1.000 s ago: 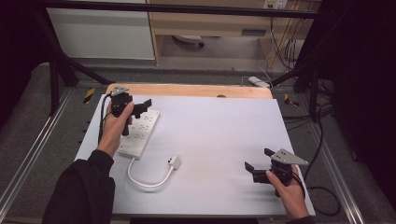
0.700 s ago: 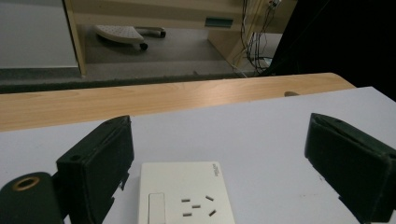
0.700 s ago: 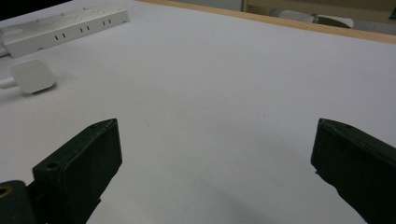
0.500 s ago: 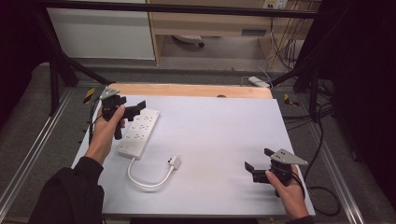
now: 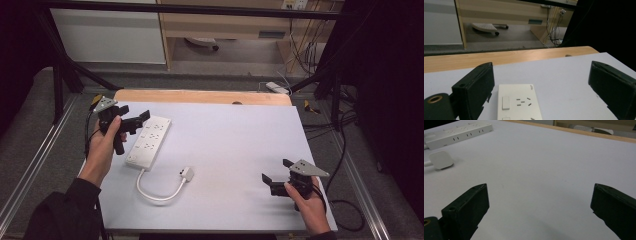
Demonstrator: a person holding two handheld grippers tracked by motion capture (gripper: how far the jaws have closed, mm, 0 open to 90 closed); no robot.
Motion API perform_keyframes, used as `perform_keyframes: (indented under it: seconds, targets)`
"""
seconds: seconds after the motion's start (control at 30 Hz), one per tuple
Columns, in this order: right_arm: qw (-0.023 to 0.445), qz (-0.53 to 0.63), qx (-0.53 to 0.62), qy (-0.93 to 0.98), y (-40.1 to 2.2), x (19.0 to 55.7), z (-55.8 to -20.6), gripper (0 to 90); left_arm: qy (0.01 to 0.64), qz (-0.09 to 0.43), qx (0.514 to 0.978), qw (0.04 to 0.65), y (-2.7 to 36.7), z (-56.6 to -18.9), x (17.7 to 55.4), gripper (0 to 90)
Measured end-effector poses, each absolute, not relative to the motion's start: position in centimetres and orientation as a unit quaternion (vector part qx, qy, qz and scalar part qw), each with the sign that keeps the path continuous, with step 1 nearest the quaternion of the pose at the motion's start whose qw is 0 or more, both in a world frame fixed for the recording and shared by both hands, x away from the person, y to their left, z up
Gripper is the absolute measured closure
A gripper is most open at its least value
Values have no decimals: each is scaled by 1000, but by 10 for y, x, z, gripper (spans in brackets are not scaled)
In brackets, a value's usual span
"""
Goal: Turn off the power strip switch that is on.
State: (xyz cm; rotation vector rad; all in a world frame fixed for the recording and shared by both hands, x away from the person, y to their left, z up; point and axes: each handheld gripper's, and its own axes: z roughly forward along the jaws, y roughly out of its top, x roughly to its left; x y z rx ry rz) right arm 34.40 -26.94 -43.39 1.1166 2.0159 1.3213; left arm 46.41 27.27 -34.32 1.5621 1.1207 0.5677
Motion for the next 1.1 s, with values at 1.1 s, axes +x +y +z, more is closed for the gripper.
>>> perform_keyframes:
  seconds: [1.1]
  targets:
    - [240, 479, 410, 738, -268, 344, -435, 23, 443, 253, 656, 556, 280, -329, 386, 51]
